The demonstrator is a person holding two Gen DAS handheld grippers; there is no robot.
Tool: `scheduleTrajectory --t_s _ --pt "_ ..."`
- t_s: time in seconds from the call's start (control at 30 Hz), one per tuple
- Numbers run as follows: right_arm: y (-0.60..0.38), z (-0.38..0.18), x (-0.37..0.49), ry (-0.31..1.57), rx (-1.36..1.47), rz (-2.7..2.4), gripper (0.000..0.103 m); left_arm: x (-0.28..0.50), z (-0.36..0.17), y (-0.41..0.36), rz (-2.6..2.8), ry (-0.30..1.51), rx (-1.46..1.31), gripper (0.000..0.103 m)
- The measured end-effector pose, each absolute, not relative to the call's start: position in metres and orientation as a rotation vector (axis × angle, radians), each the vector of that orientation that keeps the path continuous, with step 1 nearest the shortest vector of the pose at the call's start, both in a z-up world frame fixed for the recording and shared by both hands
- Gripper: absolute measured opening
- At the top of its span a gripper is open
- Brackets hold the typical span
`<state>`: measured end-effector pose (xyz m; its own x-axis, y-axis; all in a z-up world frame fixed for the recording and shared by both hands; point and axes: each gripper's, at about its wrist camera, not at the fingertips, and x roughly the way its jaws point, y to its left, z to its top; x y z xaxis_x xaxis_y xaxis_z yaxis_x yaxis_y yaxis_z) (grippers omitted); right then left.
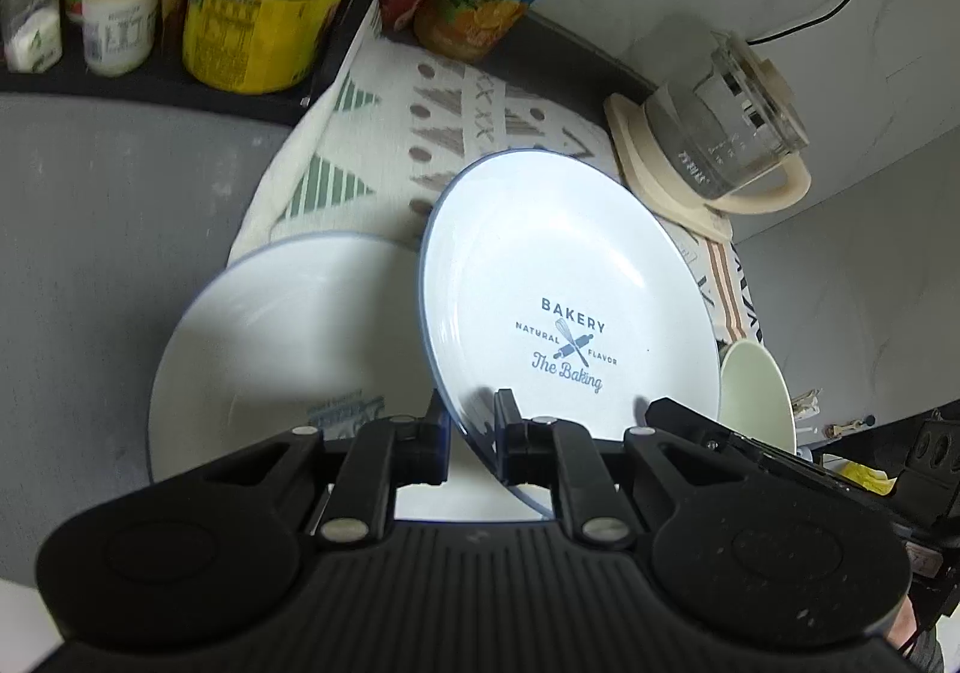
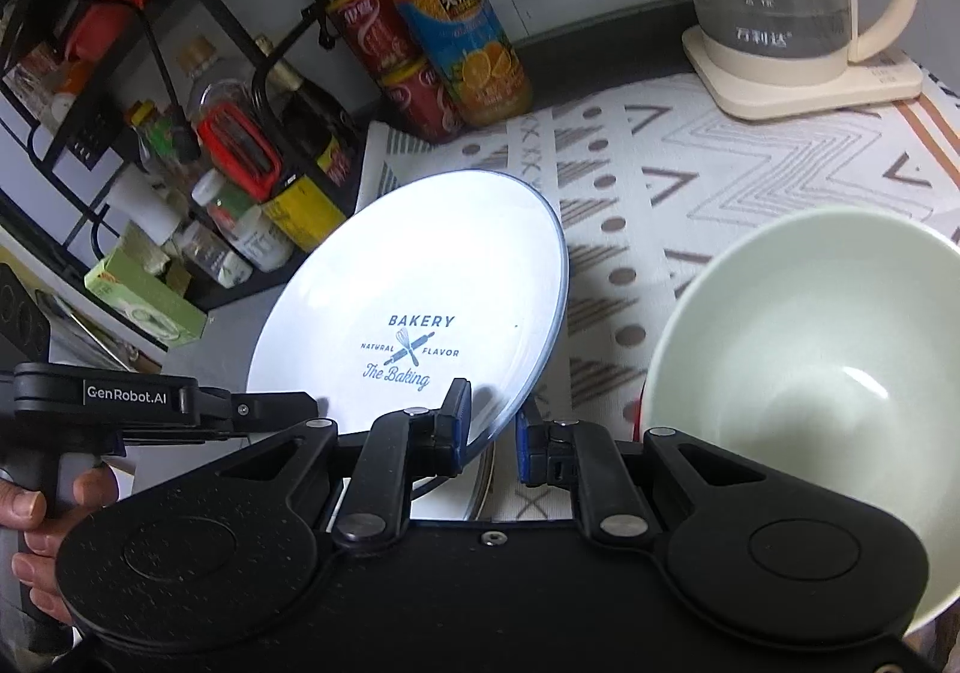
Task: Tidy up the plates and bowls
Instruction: 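Lift the 'BAKERY' plate with the left tool and carry it to the plate stack, then lower the 'BAKERY' plate onto the 'Sweet' plate with the left tool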
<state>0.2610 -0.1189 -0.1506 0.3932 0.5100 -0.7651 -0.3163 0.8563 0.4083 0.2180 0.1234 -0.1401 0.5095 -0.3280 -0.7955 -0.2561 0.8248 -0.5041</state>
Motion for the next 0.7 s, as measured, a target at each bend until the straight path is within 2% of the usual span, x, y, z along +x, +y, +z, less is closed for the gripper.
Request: scheduleTrajectory --t_s 0.7 --pt "-0.1 -0.168 0.228 1.08 0.127 0.516 0.015 0.184 -0.167 0.126 -0.017 1.174 -0.644 0.015"
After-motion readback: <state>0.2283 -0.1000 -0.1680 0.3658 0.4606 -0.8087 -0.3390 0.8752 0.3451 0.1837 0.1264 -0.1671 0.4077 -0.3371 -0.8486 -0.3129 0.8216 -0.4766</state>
